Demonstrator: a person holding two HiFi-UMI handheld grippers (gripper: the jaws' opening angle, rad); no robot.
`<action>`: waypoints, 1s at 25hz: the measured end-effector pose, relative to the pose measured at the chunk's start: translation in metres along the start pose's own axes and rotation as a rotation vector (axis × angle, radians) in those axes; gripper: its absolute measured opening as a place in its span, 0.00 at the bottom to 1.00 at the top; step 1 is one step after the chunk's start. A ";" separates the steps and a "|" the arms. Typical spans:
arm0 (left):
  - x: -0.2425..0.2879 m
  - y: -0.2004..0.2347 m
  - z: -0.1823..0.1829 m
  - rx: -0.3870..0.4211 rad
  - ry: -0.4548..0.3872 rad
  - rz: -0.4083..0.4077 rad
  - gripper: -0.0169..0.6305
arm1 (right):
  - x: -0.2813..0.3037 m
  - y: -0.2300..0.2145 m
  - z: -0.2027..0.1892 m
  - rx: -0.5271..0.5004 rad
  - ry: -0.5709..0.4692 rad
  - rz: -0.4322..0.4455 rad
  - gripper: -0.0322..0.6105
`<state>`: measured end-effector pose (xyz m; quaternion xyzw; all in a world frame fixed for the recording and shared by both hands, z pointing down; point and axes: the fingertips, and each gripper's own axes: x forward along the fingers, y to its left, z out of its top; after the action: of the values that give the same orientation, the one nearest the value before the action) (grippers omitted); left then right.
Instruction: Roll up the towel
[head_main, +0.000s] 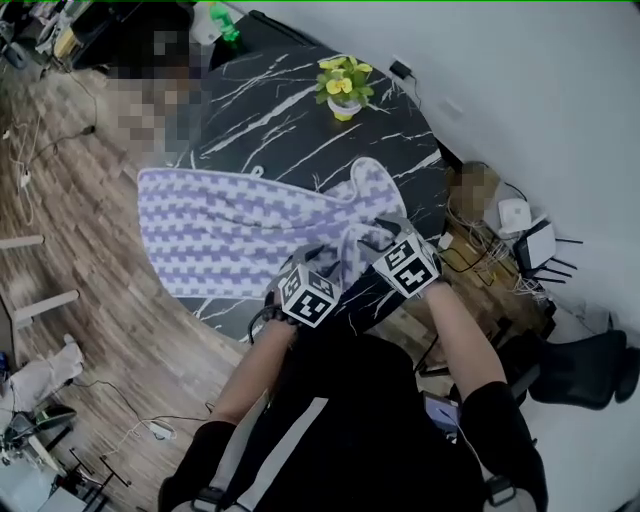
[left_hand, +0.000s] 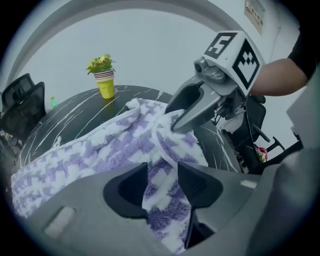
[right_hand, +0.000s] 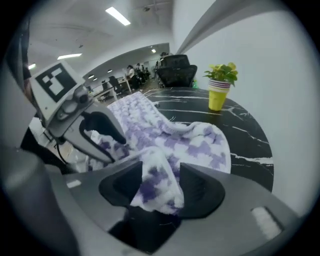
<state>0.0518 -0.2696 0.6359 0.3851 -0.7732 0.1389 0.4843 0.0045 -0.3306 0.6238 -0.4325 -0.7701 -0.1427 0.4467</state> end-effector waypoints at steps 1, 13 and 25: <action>0.002 0.000 0.001 0.000 0.005 0.001 0.33 | -0.001 0.002 -0.006 -0.025 0.015 0.002 0.38; 0.010 -0.042 0.022 0.073 -0.024 -0.127 0.32 | -0.041 0.002 -0.069 -0.042 0.028 -0.019 0.12; 0.035 -0.144 0.026 0.211 0.015 -0.388 0.21 | -0.082 0.011 -0.116 -0.054 0.006 -0.010 0.25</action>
<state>0.1318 -0.3963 0.6302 0.5742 -0.6622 0.1260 0.4646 0.0974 -0.4385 0.6201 -0.4399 -0.7670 -0.1669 0.4362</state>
